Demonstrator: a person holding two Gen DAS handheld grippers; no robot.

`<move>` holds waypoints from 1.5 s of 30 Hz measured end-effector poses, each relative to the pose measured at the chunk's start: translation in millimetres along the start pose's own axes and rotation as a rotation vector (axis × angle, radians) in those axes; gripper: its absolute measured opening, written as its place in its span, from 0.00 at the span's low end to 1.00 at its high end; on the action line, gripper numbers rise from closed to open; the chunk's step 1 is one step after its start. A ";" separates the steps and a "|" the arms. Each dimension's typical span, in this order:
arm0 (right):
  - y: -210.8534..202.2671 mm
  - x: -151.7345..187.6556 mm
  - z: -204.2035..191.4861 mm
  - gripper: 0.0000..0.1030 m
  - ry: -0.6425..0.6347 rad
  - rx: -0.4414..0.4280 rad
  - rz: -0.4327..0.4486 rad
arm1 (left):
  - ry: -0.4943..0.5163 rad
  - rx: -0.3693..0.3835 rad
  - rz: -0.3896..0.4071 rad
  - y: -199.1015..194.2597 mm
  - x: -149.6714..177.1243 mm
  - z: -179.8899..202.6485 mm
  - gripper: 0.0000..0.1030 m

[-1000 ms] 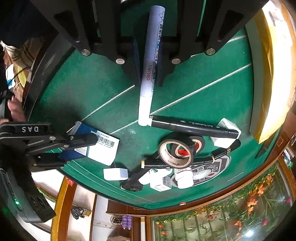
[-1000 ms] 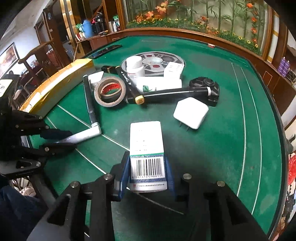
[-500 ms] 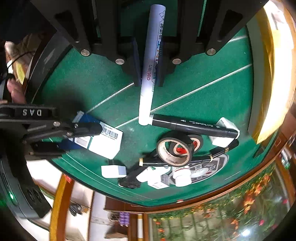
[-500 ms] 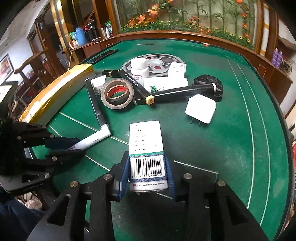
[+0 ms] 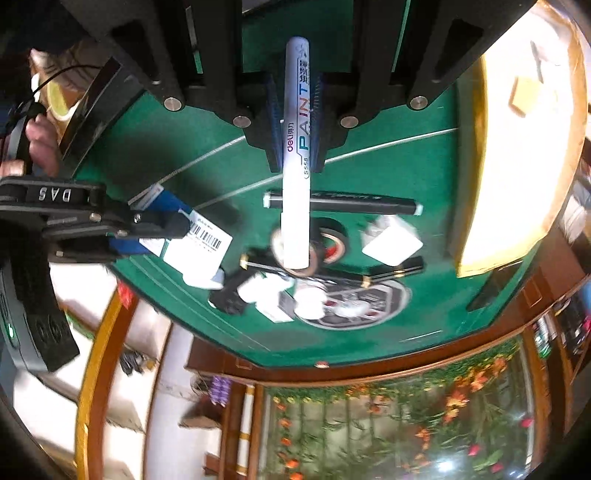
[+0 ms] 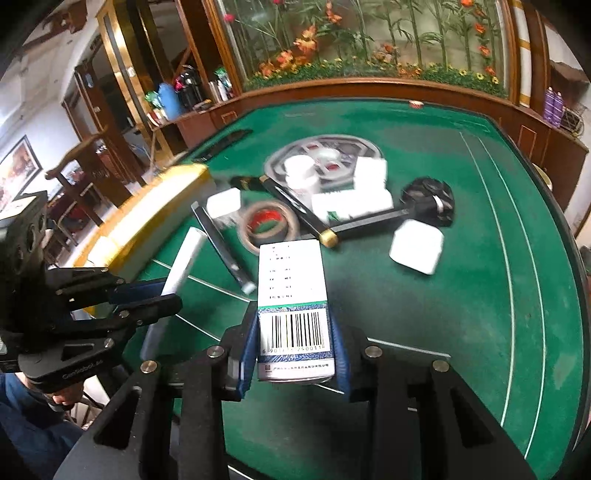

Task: Organize rigid objects
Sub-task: 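Carry the marker and barcode box into the tray and open both tools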

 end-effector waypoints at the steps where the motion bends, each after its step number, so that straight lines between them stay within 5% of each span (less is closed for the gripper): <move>1: -0.7 -3.5 -4.6 0.33 -0.004 -0.007 0.005 | -0.016 -0.001 0.013 -6.4 -2.1 -5.2 0.14; 12: 7.3 -61.9 -106.4 0.33 -0.123 -0.201 0.037 | -0.229 -0.130 0.152 -84.1 -1.4 -96.8 0.14; 20: 48.9 -82.2 -181.2 0.33 -0.155 -0.304 -0.029 | -0.382 -0.018 0.202 -101.0 8.6 -149.4 0.21; 29: 83.9 -105.0 -213.6 0.33 -0.149 -0.278 -0.045 | -0.560 0.151 0.238 -93.1 3.1 -207.7 0.17; 38: 131.6 -105.8 -230.7 0.33 -0.168 -0.249 -0.140 | -0.663 0.094 0.184 -70.1 12.6 -241.0 0.15; 45: 147.3 -94.4 -239.4 0.34 -0.240 -0.174 -0.137 | -0.549 -0.044 0.128 -63.3 6.2 -227.8 0.20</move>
Point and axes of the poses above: each gripper's, at about its wrist camera, not at the fingertips, and y roughly the way its jaws point, z to its right, x to its underside, the point moved 4 cm from there along y, roughly the way its jaws point, and after that the axes turned 9 degrees about x, right-handed, at the moved point
